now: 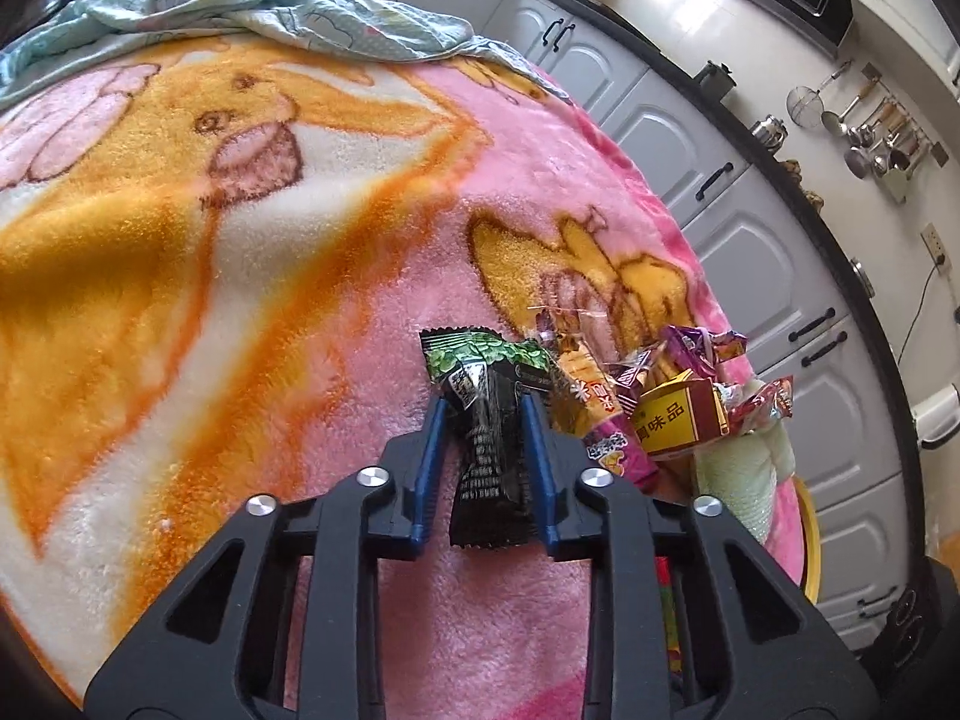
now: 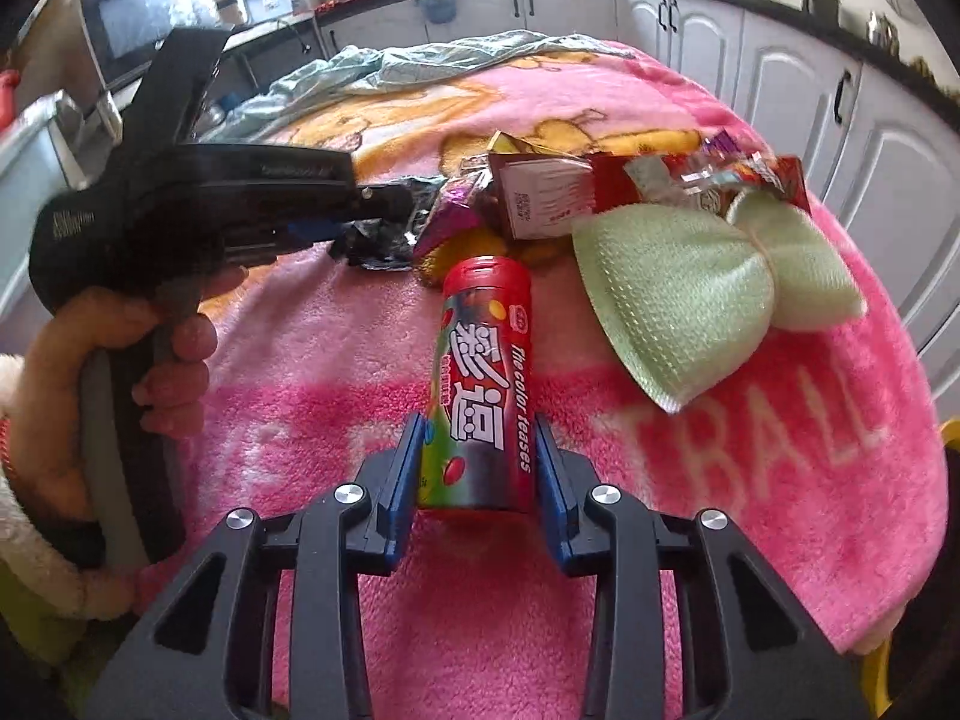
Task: Collect trash
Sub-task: 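Grasp the black snack packet with the left tool while the right tool grasps the red candy tube, then carry the packet and candy tube over the yellow bin with both tools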
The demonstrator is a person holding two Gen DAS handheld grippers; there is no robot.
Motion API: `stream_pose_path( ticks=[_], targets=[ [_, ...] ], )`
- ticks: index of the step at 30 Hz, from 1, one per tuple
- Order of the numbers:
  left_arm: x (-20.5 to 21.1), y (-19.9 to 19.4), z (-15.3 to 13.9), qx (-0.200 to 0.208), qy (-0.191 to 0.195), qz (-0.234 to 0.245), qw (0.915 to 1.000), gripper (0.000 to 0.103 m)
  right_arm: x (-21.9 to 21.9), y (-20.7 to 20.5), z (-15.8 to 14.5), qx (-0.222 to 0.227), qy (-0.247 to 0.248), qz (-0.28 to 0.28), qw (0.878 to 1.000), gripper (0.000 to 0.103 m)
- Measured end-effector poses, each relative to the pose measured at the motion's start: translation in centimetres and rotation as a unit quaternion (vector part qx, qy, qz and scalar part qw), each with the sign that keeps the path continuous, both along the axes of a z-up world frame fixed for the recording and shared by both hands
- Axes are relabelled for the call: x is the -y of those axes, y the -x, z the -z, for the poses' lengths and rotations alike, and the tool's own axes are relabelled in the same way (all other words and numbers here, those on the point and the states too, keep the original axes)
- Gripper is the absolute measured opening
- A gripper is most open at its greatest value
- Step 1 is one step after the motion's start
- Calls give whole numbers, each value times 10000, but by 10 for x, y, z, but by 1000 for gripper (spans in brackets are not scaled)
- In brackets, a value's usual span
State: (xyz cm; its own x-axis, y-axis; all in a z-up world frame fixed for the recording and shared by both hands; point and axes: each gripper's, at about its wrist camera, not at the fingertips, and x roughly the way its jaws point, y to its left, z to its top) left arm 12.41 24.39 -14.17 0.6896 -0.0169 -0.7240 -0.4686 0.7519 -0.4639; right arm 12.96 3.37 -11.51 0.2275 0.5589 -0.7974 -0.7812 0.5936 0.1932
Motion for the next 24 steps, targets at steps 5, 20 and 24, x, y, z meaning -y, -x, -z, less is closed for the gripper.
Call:
stream_pose_path(
  ticks=[5, 20, 24],
  targets=[
    [0, 10, -7, 74, -99, 104, 9999, 12, 8, 3, -4, -69, -115, -10, 9999, 32],
    [47, 23, -80, 858, -721, 591, 9919, 11, 58, 8, -52, 208, -618, 300, 9974, 32],
    [67, 22, -95, 1026, -844, 823, 9877, 11, 79, 3, -65, 317, -726, 490, 9956, 32]
  ],
)
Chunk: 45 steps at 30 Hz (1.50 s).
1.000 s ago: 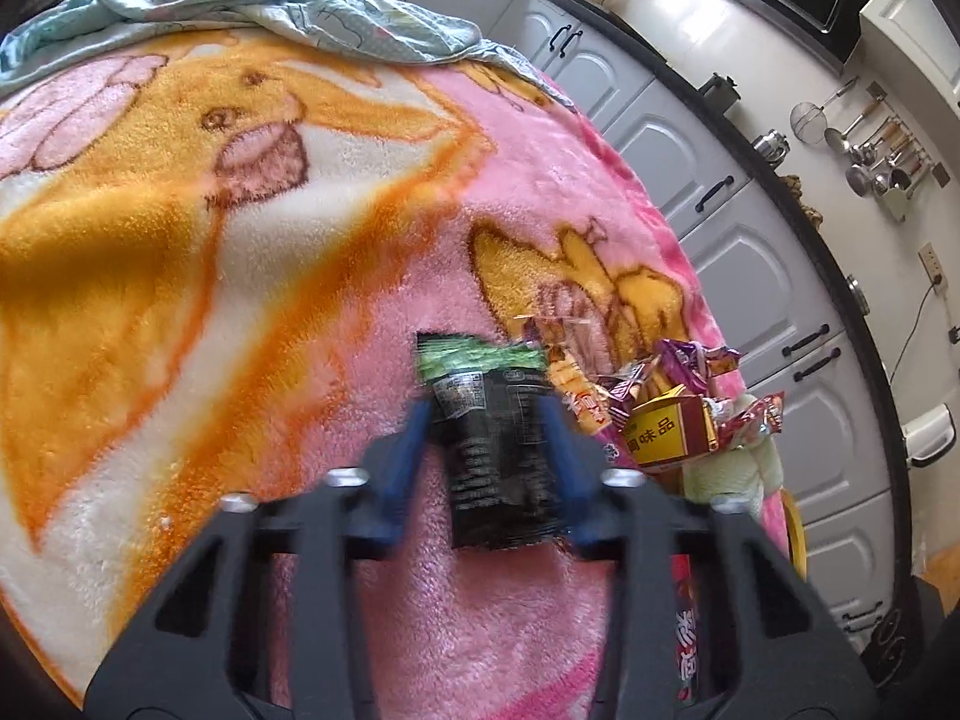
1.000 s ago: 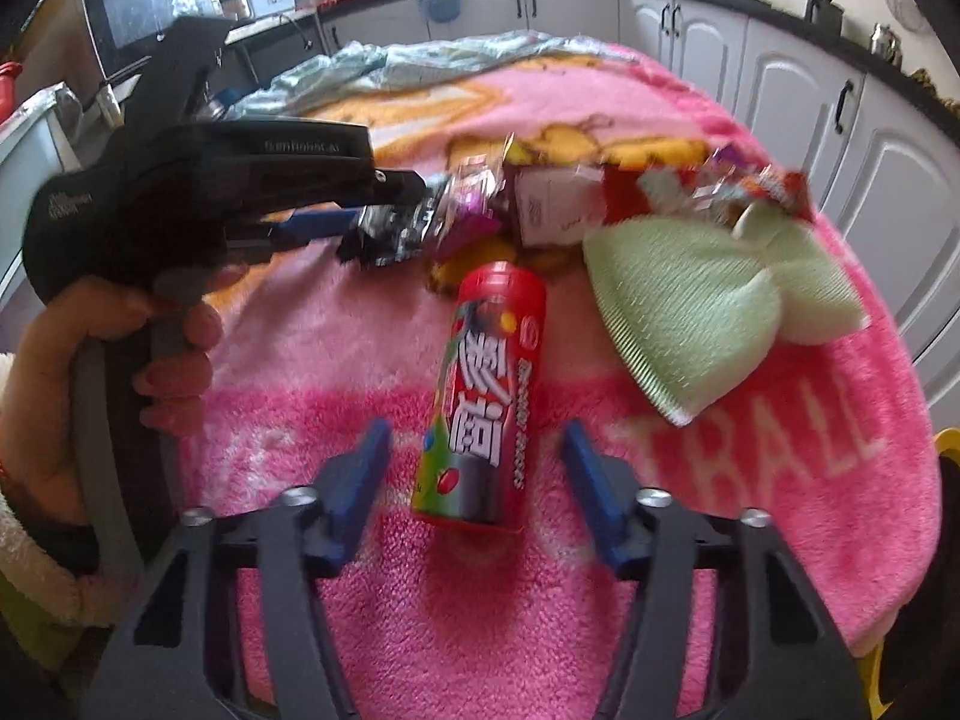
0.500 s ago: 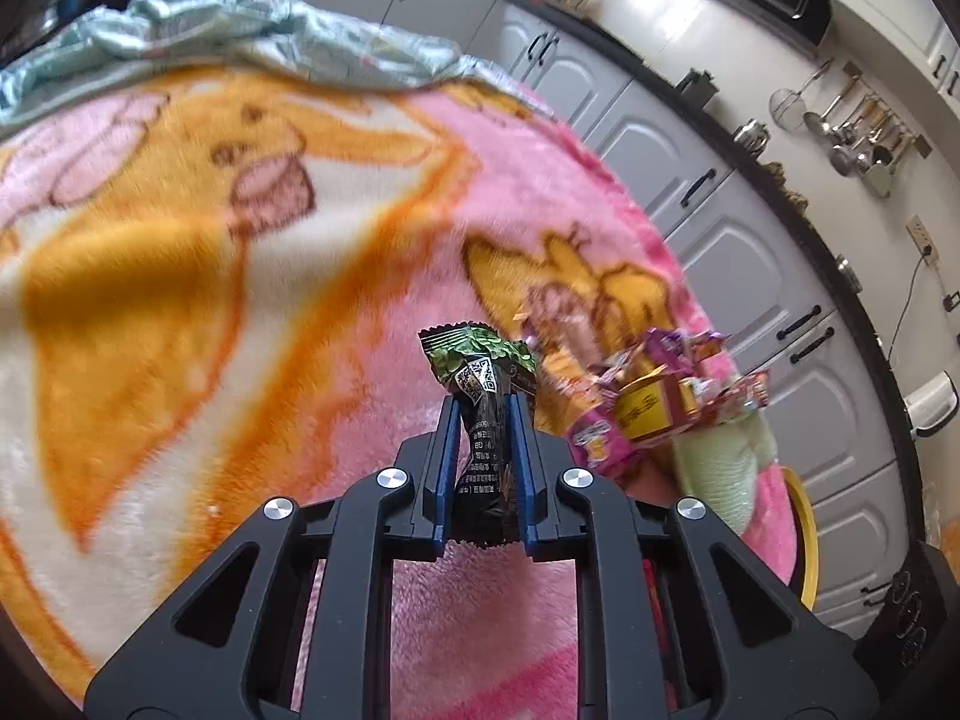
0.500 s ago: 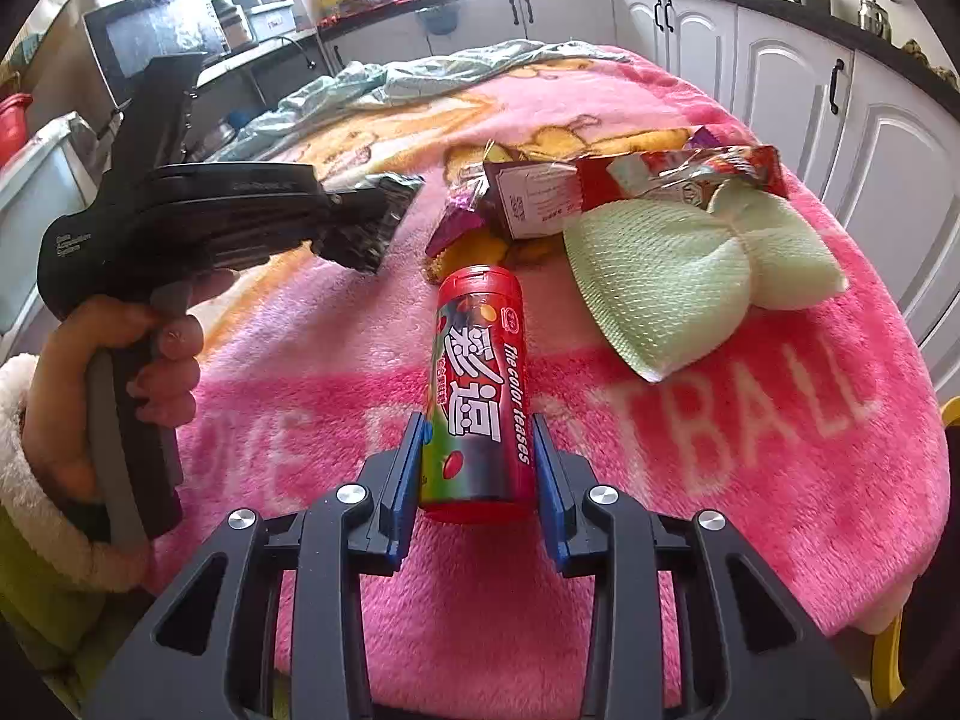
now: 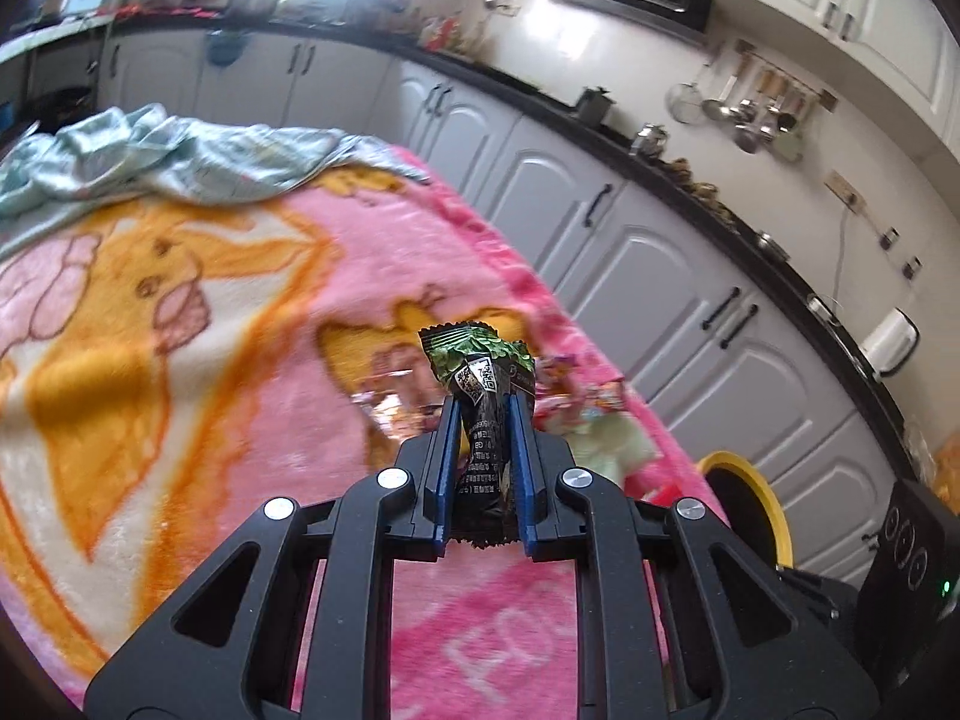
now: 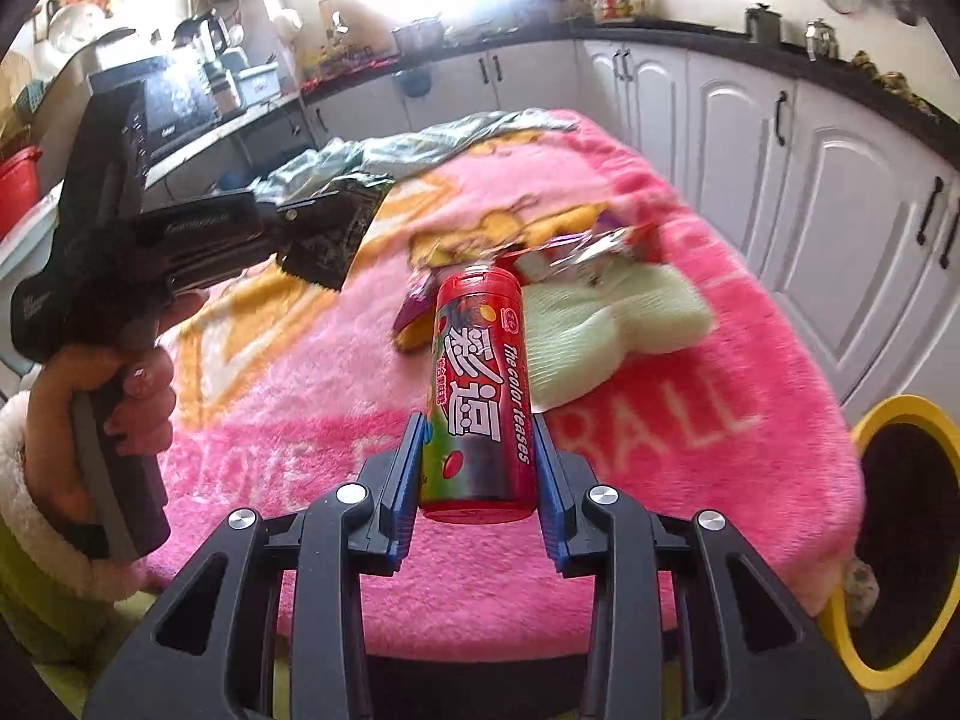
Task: Collect trash
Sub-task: 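Carry the packet and candy tube over the yellow bin with both tools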
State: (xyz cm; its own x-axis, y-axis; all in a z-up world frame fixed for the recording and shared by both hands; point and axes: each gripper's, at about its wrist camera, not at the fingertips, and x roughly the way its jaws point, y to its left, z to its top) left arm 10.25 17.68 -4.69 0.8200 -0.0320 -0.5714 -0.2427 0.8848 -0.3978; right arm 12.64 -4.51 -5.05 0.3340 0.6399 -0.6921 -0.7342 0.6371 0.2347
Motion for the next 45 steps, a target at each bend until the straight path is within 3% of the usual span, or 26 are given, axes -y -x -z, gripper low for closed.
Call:
stream_pose_path(
  ticks=[27, 37, 45],
  targets=[
    [109, -24, -33, 329, -353, 1217, 9914, 11, 107, -24, -46, 504, -407, 1153, 9912, 32],
    [155, -43, -42, 443, -472, 1714, 9831, 11, 156, -31, -52, 628, -468, 1728, 9818, 32],
    [217, -74, -45, 516, -528, 2257, 9714, 11, 206, -38, -48, 650, -469, 2345, 9688, 32]
  ],
)
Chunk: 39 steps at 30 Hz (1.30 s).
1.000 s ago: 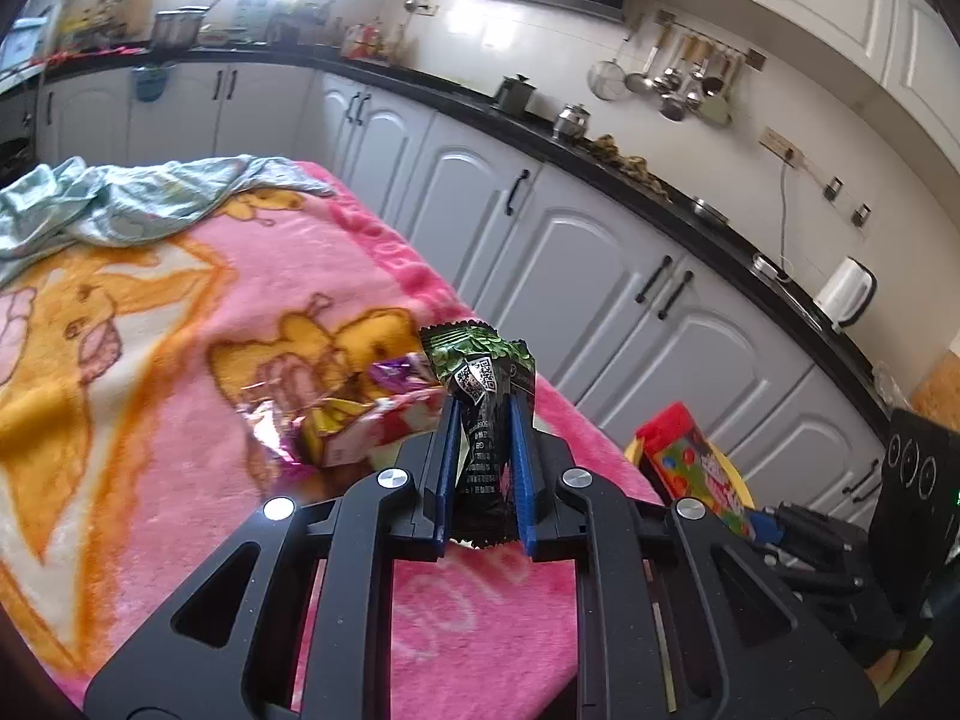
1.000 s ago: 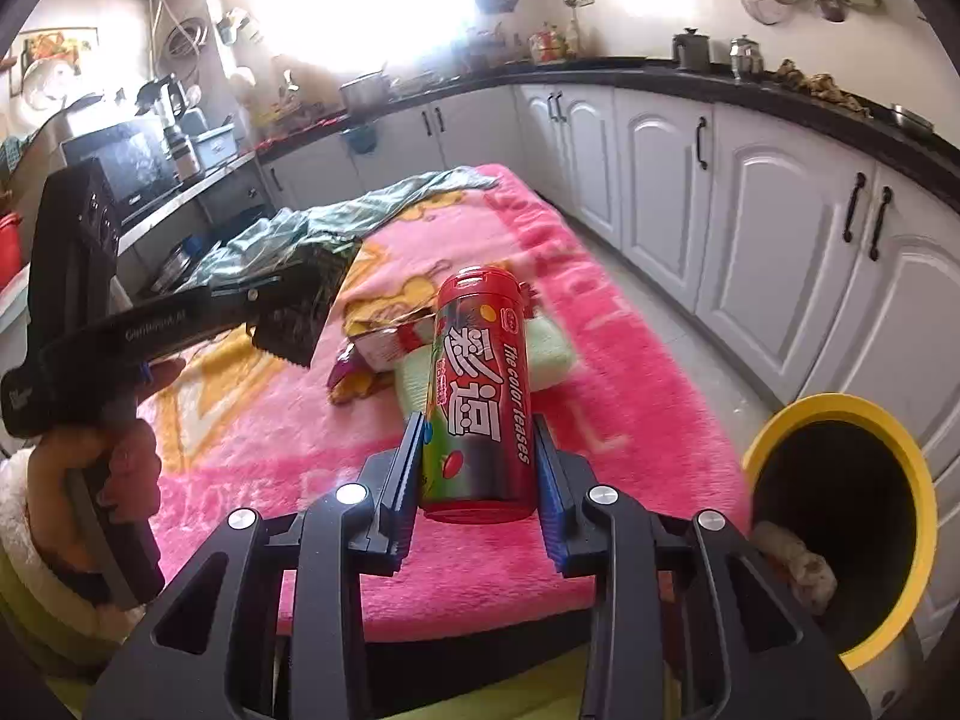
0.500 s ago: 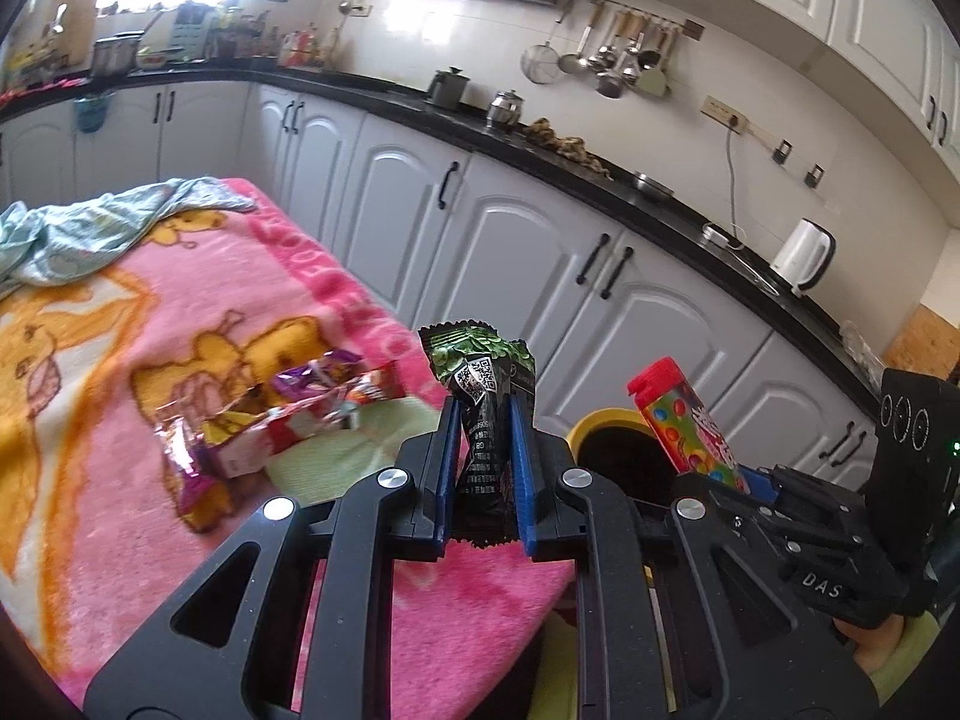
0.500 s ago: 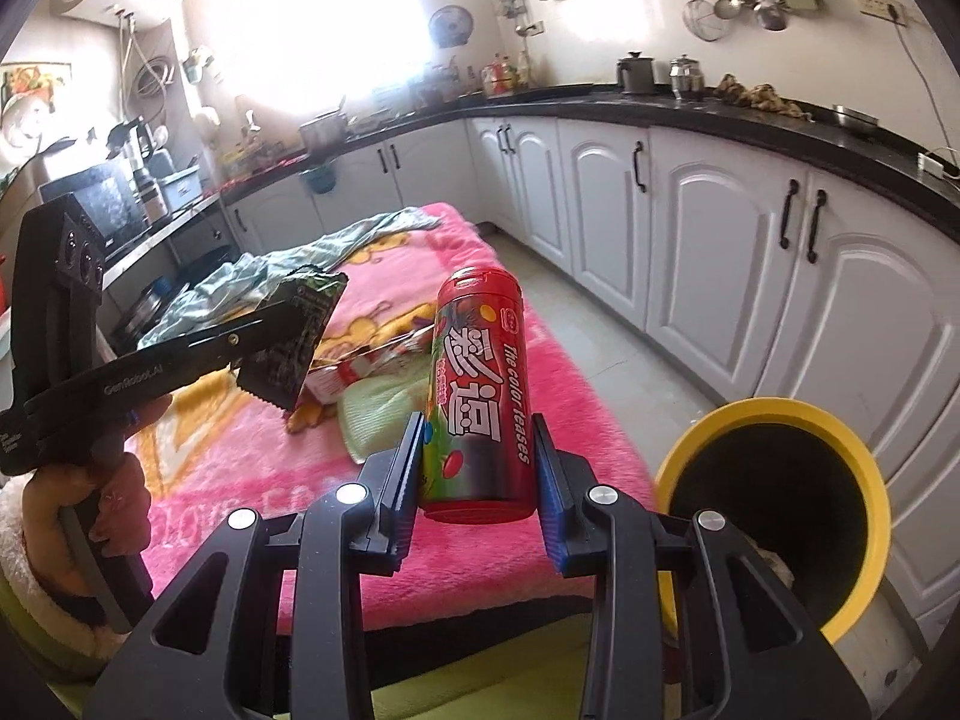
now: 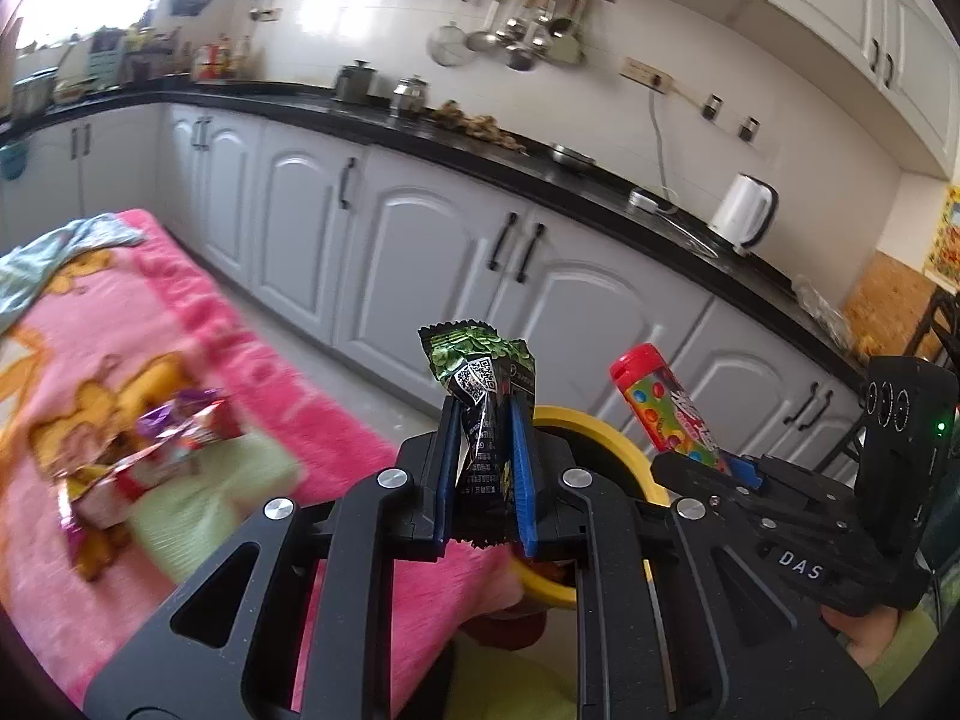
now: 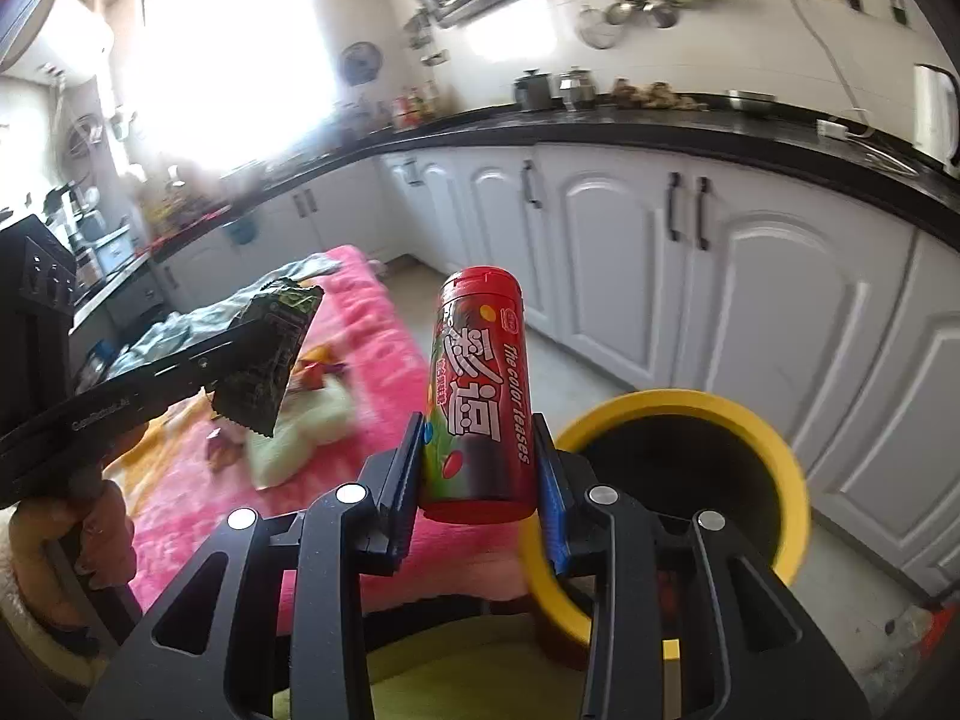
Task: Collect trash
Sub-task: 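Carry the packet and candy tube over the yellow bin with both tools, then open both tools to drop the packet and tube into the bin, then move both tools back over the wrappers and green sponge on the blanket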
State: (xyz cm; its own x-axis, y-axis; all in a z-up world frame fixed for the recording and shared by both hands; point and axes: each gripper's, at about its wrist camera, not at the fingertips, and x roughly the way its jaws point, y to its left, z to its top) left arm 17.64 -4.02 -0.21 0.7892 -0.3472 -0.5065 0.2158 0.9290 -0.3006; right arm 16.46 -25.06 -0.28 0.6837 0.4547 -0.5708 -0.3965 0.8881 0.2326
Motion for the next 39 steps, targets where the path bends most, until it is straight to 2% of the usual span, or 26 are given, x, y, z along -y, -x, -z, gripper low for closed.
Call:
stream_pose_path(
  ticks=[7, 10, 17, 20, 22, 26, 28, 30, 37, 39],
  targets=[
    [44, -31, 10, -102, -74, 403, 9991, 11, 47, -14, 17, -223, -67, 566, 9981, 32],
    [60, -46, 20, -246, -9, 551, 9982, 11, 63, -20, 26, -313, -86, 779, 9964, 31],
    [96, -73, 49, -470, -125, 803, 9956, 13, 87, -40, 57, -614, -107, 1145, 9915, 29],
    [105, -83, 62, -567, -188, 799, 9950, 24, 95, -51, 72, -833, -231, 1264, 9882, 30],
    [104, -87, 69, -674, -113, 829, 9942, 47, 99, -54, 77, -940, -328, 1345, 9859, 33],
    [100, -86, 74, -725, -139, 771, 9943, 51, 103, -50, 80, -964, -333, 1454, 9841, 43],
    [96, -83, 74, -727, -134, 729, 9946, 58, 101, -49, 79, -973, -338, 1445, 9841, 44],
    [92, -80, 72, -697, -167, 654, 9953, 63, 98, -47, 77, -938, -313, 1441, 9846, 50],
    [58, -60, 60, -554, -192, 275, 9979, 85, 73, -38, 55, -580, -204, 1268, 9900, 64],
    [42, -54, 55, -489, -159, 123, 9986, 88, 62, -34, 47, -455, -177, 1160, 9921, 68]
  ],
)
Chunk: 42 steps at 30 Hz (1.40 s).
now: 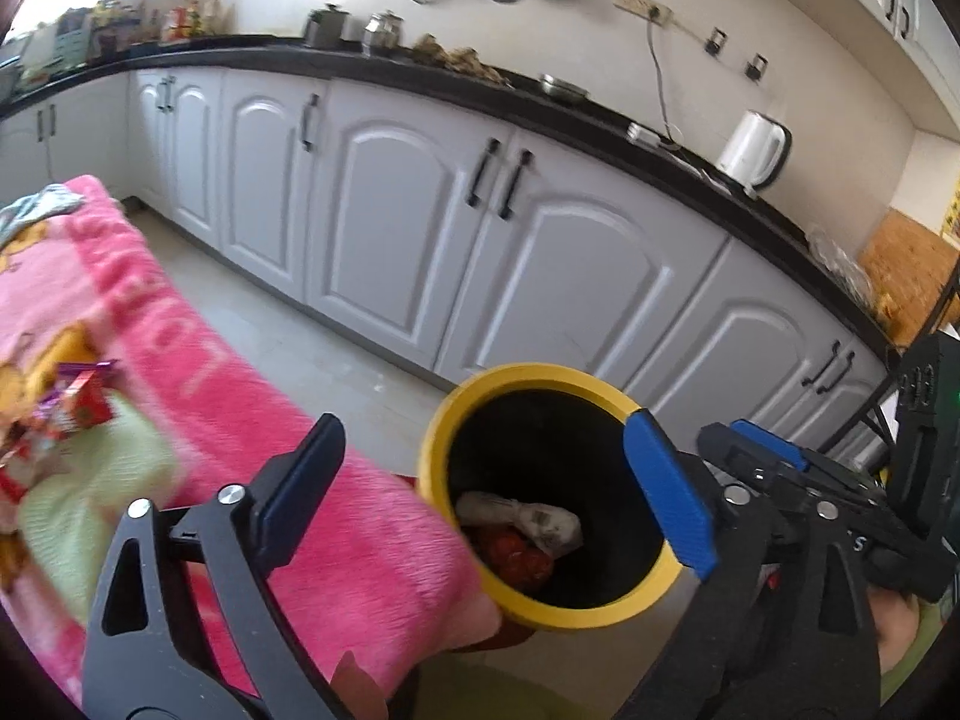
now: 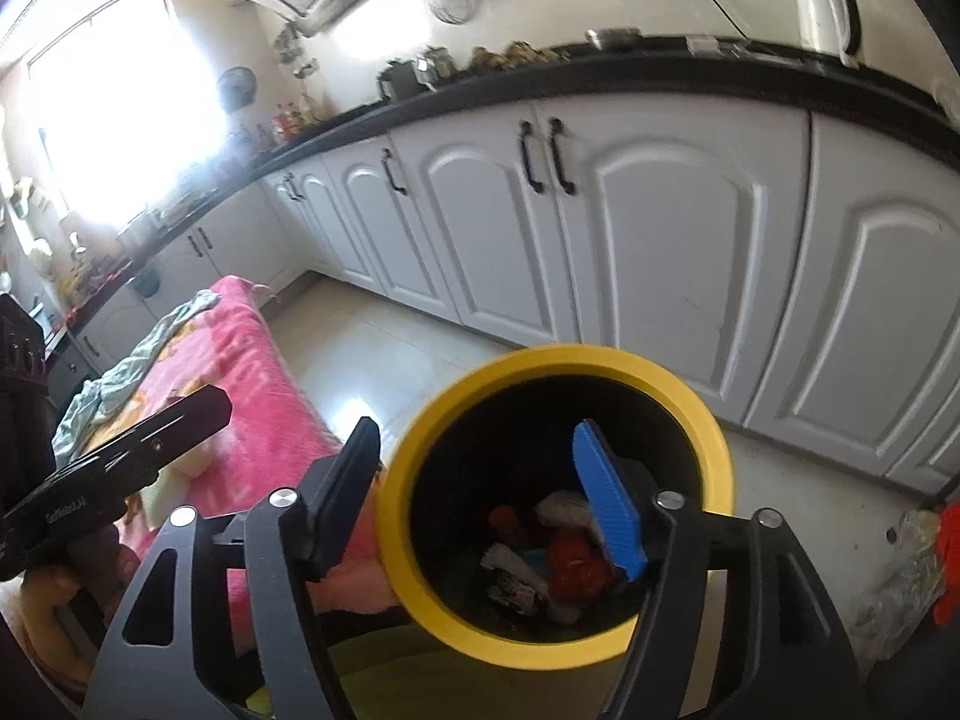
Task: Collect trash
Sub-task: 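Move both tools back over the wrappers and green sponge on the blanket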
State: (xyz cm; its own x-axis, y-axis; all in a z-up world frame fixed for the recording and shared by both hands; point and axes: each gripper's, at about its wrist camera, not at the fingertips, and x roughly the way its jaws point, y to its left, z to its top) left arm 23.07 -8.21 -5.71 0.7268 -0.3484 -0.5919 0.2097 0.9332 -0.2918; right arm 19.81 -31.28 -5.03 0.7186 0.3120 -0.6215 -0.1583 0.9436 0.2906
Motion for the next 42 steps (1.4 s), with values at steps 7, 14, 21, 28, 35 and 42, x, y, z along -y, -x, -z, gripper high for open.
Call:
stream_pose_path(
  ticks=[7, 14, 21, 28, 35, 42],
  targets=[
    [-60, 18, -14, 195, 62, -617, 9979, 92, -39, 9, -21, 262, 171, -422, 9986, 75],
    [-108, 32, -24, 332, 112, -1091, 9934, 92, -74, 14, -34, 401, 286, -771, 9958, 79],
    [-157, 42, -24, 332, 120, -1513, 9879, 92, -115, 13, -32, 309, 354, -1195, 9917, 79],
    [-203, 55, -15, 228, 132, -1970, 9800, 92, -160, 8, -27, 221, 425, -1660, 9850, 79],
    [-241, 68, 0, 25, 184, -2275, 9736, 92, -211, -1, -20, 141, 497, -2068, 9770, 79],
    [-272, 75, 21, -276, 616, -2480, 9664, 89, -245, -16, -4, -43, 584, -2244, 9727, 79]
  ],
)
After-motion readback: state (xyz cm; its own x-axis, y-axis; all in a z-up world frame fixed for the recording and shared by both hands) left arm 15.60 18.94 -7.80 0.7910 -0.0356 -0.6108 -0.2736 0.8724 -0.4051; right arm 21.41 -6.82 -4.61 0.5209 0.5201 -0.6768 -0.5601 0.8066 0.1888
